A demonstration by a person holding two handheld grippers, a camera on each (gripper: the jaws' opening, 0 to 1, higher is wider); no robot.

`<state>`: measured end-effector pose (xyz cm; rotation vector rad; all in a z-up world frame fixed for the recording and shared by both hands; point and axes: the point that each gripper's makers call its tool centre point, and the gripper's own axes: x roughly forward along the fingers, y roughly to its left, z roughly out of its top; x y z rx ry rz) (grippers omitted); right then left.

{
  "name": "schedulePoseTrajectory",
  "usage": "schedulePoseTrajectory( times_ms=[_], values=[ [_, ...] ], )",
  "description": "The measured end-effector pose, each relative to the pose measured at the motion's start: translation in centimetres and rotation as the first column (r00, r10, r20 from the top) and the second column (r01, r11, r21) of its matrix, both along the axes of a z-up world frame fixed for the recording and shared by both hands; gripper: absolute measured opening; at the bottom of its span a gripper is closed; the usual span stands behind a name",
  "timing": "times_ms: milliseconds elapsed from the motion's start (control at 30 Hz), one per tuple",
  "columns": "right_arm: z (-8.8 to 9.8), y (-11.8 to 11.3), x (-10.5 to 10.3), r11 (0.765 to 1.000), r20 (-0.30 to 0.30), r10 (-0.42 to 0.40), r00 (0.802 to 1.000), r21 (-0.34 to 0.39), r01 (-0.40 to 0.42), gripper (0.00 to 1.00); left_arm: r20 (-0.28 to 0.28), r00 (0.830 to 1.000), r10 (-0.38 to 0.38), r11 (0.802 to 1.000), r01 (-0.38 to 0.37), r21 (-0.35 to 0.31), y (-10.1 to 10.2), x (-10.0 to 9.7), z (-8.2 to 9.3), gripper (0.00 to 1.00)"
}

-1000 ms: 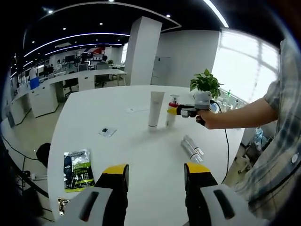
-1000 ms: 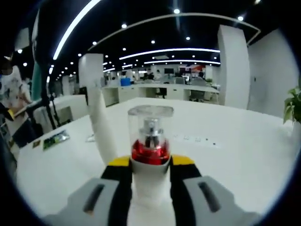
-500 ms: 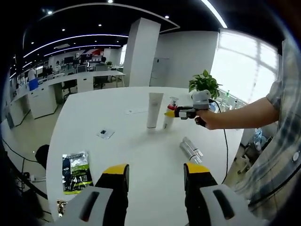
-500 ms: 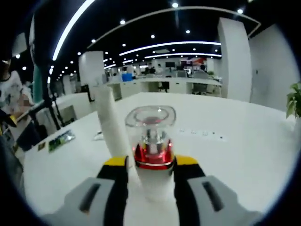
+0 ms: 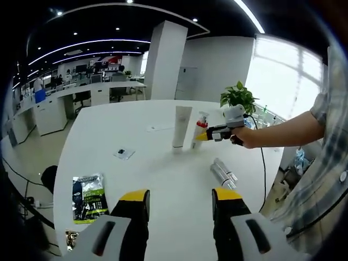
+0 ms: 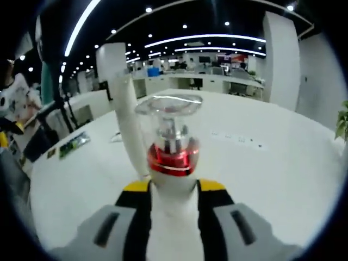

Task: Arrange the skincare products in the storage area until every visible bottle or jar stands upright without overlapping.

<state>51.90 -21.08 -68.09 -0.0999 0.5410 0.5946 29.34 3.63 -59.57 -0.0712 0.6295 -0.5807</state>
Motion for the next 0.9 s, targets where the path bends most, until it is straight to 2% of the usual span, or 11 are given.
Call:
schedulePoseTrajectory(
  times_ms=[300,500,900],
  values=[
    [-0.2,1.4,-0.2,1.0,-0.016,0.014,1.0,0.008,-0.013,0.28,-0.001,1.0,-0.009,1.0,0.009,0.006,-0.1,0.2,-0.2,0.47],
    [-0.5,1.4,0.6,0.999,-0.038,-0.03,0.999,0.033,0.032,0.28,-0.001,1.0,-0.002,1.0,0.002,0.01,0.2,0.2,-0.2,0.46],
    [-0.8,2.5,1.7,0.997,-0.041,-0.057,0.998,0.049,0.059,0.29,0.0,1.0,0.02,1.0,-0.02,0.017,0.9,0.4,-0.2,0.46]
  ],
)
